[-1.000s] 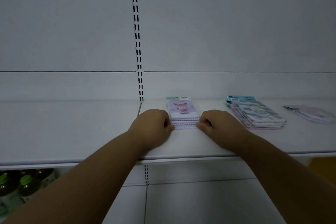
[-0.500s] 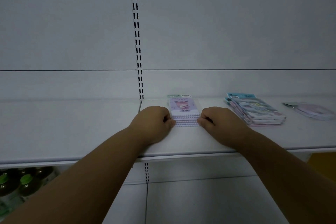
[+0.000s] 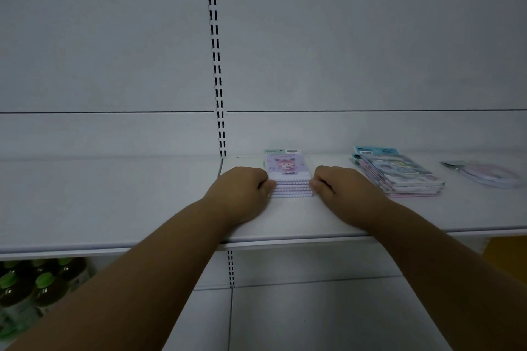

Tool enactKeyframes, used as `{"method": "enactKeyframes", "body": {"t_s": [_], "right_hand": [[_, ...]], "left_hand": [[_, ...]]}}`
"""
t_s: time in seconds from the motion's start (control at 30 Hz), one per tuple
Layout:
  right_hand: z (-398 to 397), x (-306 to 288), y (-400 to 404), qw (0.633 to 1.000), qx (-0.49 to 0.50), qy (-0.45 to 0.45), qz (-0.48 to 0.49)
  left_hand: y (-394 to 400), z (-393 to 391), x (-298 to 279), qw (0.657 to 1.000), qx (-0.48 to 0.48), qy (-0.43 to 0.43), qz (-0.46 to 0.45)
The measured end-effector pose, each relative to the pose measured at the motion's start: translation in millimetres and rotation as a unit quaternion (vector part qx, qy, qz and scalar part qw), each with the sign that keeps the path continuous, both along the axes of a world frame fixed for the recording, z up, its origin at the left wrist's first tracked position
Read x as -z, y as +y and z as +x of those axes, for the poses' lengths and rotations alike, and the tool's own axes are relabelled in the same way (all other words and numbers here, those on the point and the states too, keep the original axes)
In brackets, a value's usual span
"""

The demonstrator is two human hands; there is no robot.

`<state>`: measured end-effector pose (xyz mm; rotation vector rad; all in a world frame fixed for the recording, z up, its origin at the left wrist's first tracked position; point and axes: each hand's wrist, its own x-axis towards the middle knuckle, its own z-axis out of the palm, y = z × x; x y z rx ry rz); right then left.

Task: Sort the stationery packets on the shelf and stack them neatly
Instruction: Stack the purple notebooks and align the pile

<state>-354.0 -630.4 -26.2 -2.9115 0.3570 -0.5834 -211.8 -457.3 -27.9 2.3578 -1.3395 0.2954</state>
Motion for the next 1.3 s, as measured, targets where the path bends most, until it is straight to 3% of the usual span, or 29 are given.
{"method": "enactKeyframes", "body": {"t_s": [0.17,0.3,0.37,0.43,0.5,0.63,0.93,1.07,1.2,1.3], "right_hand": [[-0.1,-2.1,0.5,1.0,0.009,0.008,0.021],[2.9,-8.0,-7.8,0.994,0.032,-0.029,0.097],[11.3,-16.7,-14.4,0.978,0.066,-0.051,0.189],[24.9,-26.2,-17.0,0.935,0.098,-0.055,0.337],[39.4,-32.5,-17.1,0.908,0.124,-0.02,0.399],[55.4,-34.9,-17.1,0.914,0.156,0.031,0.374],[54.4,-35.6,-16.3,0.915,0.142,0.03,0.377],[52.9,-38.2,-14.4,0.904,0.136,0.019,0.405],[49.7,-38.8,-14.6,0.885,0.145,-0.021,0.443],[48.7,-41.2,-9.3,0.871,0.157,-0.005,0.465]], "left_hand": [[1.8,-0.4,-4.9,0.999,-0.005,0.037,0.005],[0.9,9.3,-21.1,0.977,-0.036,0.206,-0.031],[-5.5,17.4,-27.7,0.958,-0.071,0.273,-0.049],[-14.7,23.2,-33.0,0.948,-0.098,0.3,-0.038],[-23.6,26.0,-35.1,0.945,-0.113,0.307,-0.019],[-33.8,25.9,-34.7,0.944,-0.121,0.306,-0.002],[-38.6,22.8,-28.1,0.957,-0.13,0.257,-0.035],[-35.8,21.6,-30.3,0.934,-0.131,0.324,-0.074],[-28.9,15.8,-38.4,0.888,-0.126,0.43,-0.1],[-26.5,8.1,-40.8,0.888,-0.118,0.436,-0.087]]}}
